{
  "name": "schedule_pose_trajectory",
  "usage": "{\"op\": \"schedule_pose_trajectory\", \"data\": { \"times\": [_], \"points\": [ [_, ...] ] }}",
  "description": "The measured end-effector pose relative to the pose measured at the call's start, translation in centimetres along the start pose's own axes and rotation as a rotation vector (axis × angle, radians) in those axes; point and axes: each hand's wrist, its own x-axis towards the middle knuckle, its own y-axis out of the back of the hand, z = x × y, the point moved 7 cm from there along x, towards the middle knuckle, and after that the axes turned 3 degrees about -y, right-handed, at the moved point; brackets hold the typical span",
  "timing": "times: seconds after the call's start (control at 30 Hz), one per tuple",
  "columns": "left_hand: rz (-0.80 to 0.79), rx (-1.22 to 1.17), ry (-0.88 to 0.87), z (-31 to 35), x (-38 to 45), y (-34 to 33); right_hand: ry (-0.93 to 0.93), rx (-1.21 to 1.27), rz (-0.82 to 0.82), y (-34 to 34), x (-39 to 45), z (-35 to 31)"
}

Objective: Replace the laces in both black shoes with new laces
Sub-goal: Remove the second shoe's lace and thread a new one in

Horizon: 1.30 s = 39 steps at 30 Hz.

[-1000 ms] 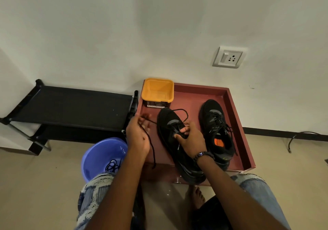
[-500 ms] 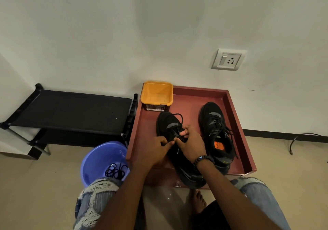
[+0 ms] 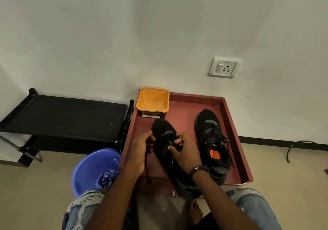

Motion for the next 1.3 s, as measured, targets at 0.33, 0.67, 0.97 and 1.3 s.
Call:
{"op": "schedule_pose_trajectory", "data": {
  "times": [0.33,0.67,0.97,1.3],
  "points": [
    [-0.242,0.394,-0.041,0.6,0.2,-2.0,0.235,-0.109,-0.107,2.1,0.2,-5.7],
    [-0.154,0.748,-0.325,-2.0,2.6,-3.4,0.000,0.511,-0.425,1.3,0.0,-7.9],
    [-0.041,0.702,-0.340,-1.7,2.8,-2.5,-0.111,0.784,-0.349,5.1,0.4,-8.4],
    [-0.047,0.710,-0.378,-1.1,2.8,-3.4,-0.081,0.392,-0.160,7.0,4.7,-4.9]
  ]
}}
